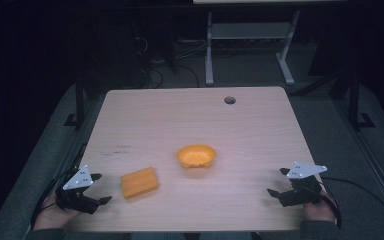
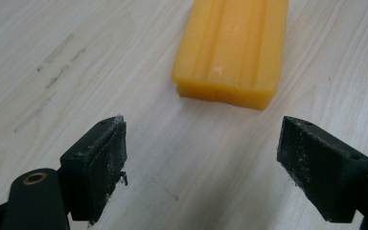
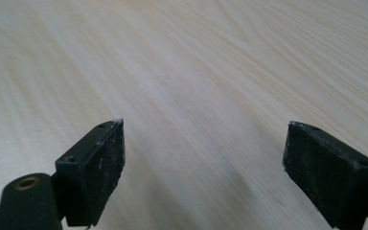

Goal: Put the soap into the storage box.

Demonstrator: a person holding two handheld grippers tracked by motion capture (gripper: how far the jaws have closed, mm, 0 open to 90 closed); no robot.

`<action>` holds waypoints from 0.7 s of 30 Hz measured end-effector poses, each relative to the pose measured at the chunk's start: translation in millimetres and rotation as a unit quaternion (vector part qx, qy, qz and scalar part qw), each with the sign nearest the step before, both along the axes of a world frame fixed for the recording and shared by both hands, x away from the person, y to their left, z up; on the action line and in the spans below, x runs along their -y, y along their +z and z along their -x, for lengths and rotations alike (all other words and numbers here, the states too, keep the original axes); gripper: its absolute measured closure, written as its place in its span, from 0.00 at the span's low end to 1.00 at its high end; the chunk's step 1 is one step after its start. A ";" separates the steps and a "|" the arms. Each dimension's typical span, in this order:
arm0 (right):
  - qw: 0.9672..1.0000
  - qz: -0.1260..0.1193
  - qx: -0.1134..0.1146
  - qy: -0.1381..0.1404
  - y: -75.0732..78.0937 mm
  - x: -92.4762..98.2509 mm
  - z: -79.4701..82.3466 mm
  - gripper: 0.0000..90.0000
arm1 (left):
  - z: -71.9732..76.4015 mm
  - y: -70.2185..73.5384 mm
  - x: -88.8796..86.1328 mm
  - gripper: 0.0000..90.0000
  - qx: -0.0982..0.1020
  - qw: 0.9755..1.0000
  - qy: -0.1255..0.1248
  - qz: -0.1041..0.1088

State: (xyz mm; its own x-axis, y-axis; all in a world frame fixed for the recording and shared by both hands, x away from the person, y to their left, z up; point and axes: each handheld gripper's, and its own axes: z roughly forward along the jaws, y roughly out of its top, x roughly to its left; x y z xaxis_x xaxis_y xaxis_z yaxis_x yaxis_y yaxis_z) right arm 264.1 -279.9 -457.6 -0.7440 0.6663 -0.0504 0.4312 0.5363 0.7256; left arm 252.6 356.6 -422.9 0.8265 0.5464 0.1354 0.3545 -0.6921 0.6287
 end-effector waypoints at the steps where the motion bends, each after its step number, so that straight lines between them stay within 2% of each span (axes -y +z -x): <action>1: 1.000 -0.005 -0.001 0.008 0.4 -0.1 0.9 0.15 | 0.0 0.0 -0.1 0.19 0.000 1.000 0.000 -0.001; 4: 1.000 0.001 0.002 0.003 0.8 -0.1 1.6 0.15 | 0.5 1.4 0.4 0.19 0.001 1.000 0.000 0.001; 10: 1.000 0.020 0.001 0.000 0.5 -1.3 2.6 0.15 | -1.5 4.7 7.1 0.19 -0.002 1.000 -0.011 -0.012; 11: 1.000 0.025 0.008 0.004 0.5 -1.1 2.3 0.16 | -1.6 5.2 9.0 0.19 -0.001 1.000 -0.014 -0.016; 14: 1.000 0.019 0.016 0.005 2.0 -2.3 3.6 0.16 | -2.1 6.6 15.0 0.19 -0.002 0.999 -0.022 -0.023; 16: 1.000 0.018 0.018 0.005 2.3 -2.5 3.9 0.16 | -2.9 6.9 17.9 0.19 -0.001 1.000 -0.022 -0.020; 21: 1.000 0.022 0.013 0.009 1.7 -2.0 3.9 0.15 | -6.4 5.8 23.5 0.19 -0.005 0.999 -0.029 -0.019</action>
State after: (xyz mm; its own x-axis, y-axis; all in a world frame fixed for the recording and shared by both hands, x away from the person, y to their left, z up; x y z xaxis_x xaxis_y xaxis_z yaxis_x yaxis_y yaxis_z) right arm 260.2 -277.9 -456.0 -0.7541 0.6493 -0.0982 0.4030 0.5757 0.7114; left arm 258.9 333.1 -417.1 0.8582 0.4918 0.1473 0.3185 -0.7351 0.5984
